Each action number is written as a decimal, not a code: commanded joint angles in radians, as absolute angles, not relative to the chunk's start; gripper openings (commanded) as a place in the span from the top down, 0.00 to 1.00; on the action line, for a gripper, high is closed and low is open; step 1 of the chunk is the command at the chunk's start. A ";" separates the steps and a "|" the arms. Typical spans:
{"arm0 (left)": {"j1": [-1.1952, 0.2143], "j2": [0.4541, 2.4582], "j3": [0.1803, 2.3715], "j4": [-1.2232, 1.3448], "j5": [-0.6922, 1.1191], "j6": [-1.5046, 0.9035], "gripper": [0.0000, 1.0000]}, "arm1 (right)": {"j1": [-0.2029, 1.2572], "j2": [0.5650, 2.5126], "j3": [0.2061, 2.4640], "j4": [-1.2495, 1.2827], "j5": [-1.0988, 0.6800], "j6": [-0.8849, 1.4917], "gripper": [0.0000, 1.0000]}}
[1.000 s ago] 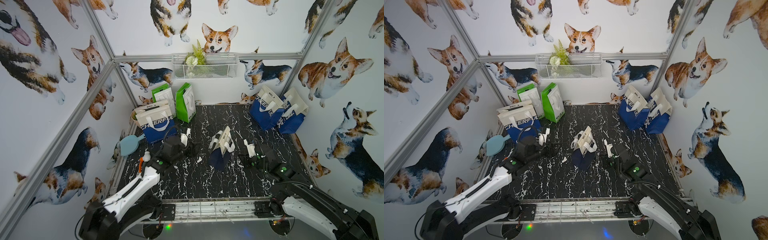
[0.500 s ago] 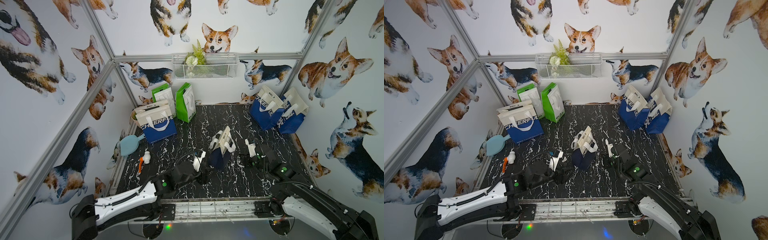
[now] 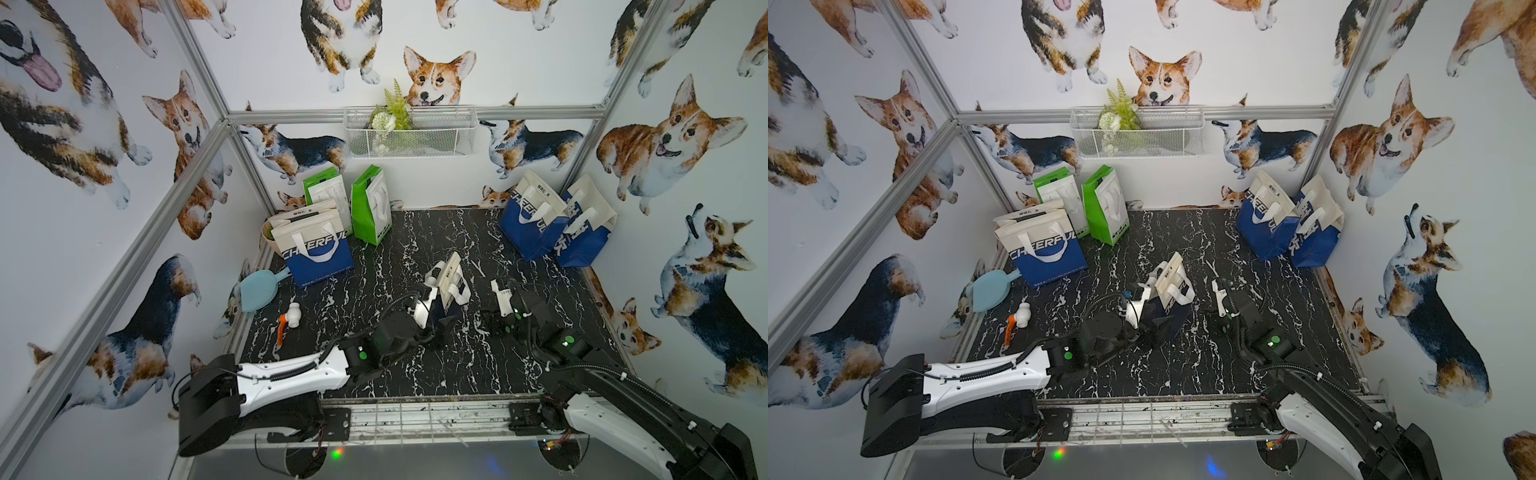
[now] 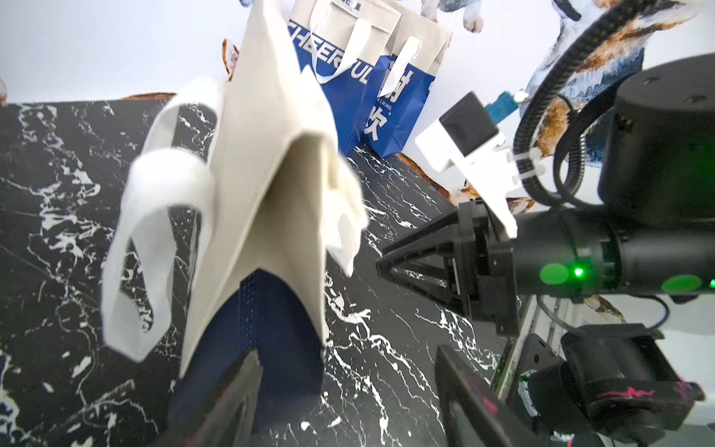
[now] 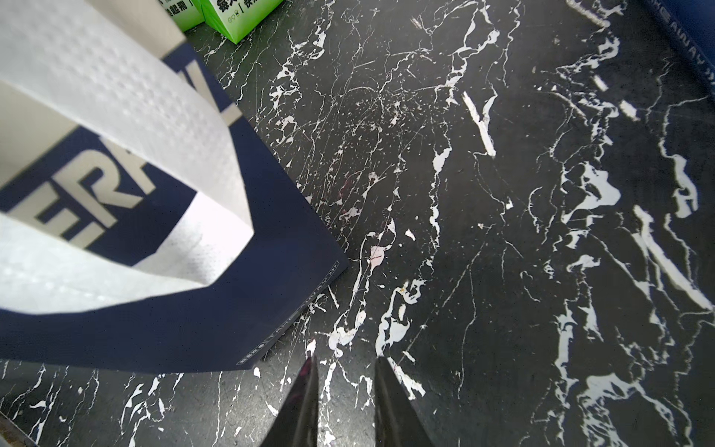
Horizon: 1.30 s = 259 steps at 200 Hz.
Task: Open the takeout bag
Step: Adjust the takeout bag at the center of the board.
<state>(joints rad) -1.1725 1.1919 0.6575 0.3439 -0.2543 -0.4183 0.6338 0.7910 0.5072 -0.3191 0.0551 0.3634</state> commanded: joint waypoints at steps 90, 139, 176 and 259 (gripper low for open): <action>-1.024 1.274 0.740 0.305 -0.126 -0.307 0.69 | 0.634 0.786 0.506 -0.330 0.074 0.361 0.73; -0.873 1.259 0.741 0.231 0.200 -0.191 0.95 | 0.634 0.776 0.514 -0.330 0.066 0.363 0.73; -0.755 1.305 0.709 0.327 0.499 -0.138 0.97 | 0.634 0.740 0.532 -0.339 0.040 0.378 0.73; -0.689 1.377 0.669 0.390 0.610 -0.155 0.52 | 0.635 0.669 0.566 -0.393 0.026 0.379 0.72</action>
